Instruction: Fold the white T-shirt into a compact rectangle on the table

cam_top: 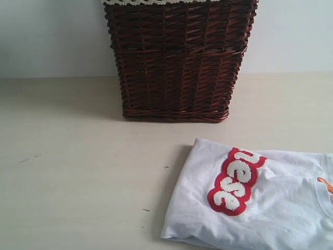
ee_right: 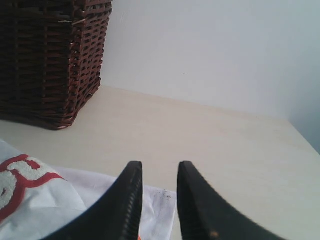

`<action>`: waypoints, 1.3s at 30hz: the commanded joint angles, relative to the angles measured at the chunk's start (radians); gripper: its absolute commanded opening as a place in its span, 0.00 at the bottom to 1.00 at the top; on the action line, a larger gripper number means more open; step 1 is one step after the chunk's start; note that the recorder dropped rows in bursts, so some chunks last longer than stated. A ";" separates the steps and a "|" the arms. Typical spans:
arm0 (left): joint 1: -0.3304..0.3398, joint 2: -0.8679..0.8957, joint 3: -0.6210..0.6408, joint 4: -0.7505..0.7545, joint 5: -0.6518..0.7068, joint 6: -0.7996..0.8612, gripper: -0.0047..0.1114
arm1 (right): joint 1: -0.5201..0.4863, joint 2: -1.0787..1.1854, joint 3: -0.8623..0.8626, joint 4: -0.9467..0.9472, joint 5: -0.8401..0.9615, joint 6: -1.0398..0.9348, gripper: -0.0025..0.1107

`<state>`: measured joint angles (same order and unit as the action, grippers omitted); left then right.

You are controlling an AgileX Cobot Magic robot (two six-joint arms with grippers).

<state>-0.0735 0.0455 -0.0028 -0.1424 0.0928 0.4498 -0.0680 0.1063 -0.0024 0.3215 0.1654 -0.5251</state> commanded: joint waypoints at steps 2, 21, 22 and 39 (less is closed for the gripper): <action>0.016 -0.045 0.003 -0.058 0.260 -0.049 0.04 | -0.005 0.000 0.002 0.002 -0.009 0.000 0.24; 0.032 -0.045 0.003 -0.040 0.264 -0.401 0.04 | -0.005 0.000 0.002 0.002 -0.009 0.000 0.24; 0.041 -0.045 0.003 -0.024 0.266 -0.516 0.04 | -0.005 0.000 0.002 0.002 -0.009 0.000 0.24; 0.170 -0.045 0.003 0.052 0.268 -0.579 0.04 | -0.005 0.000 0.002 0.002 -0.009 0.000 0.24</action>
<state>0.0943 0.0069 0.0007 -0.0802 0.3714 -0.1235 -0.0680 0.1063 -0.0024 0.3215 0.1654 -0.5251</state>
